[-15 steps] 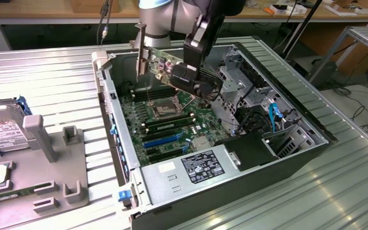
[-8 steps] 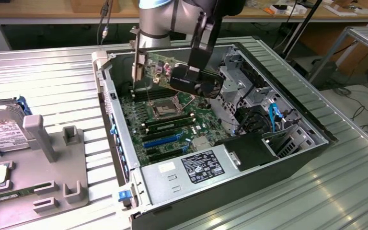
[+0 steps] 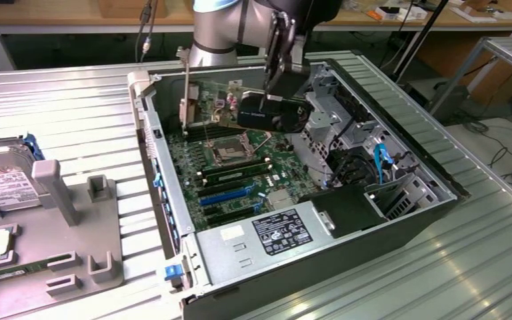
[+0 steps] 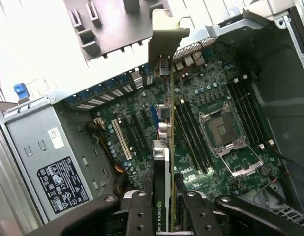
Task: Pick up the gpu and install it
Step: 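Insert the gpu into the slot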
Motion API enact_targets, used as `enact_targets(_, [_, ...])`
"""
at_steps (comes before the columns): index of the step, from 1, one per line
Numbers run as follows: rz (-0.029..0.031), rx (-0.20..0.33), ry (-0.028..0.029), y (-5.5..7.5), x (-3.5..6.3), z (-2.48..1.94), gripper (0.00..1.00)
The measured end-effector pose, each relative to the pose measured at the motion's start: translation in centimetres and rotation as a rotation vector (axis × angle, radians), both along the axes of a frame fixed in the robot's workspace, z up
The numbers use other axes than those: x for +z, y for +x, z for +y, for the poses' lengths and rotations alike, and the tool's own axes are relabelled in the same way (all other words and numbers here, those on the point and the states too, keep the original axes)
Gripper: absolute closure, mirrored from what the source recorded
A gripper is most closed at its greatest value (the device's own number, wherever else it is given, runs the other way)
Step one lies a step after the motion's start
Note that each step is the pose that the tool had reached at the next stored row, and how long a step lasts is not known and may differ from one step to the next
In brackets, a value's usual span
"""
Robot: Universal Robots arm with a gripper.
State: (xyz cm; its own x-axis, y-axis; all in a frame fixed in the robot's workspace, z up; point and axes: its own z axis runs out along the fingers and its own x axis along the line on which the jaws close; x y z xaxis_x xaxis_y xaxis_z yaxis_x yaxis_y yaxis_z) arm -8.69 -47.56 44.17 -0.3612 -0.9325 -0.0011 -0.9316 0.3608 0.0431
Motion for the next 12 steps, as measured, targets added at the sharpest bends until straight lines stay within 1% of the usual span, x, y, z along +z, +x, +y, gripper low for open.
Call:
enact_targets(1, [0.0,0.034,0.0,0.0,0.0,0.0,0.73])
enact_targets(5, [-0.0001,0.118,0.0,0.0,0.0,0.0,0.73])
enact_targets(6, [-0.0001,0.155,0.0001,0.0,0.0,0.0,0.73])
enact_targets(8, [-0.0001,0.19,0.0,0.0,0.0,0.0,0.73])
enact_targets(9, [0.0,0.234,0.0,0.0,0.0,0.0,0.73])
enact_targets(10, [-0.0001,0.259,0.0,0.0,0.0,0.0,0.73])
enact_targets(12, [-0.0001,0.294,0.0,0.0,0.0,0.0,0.73])
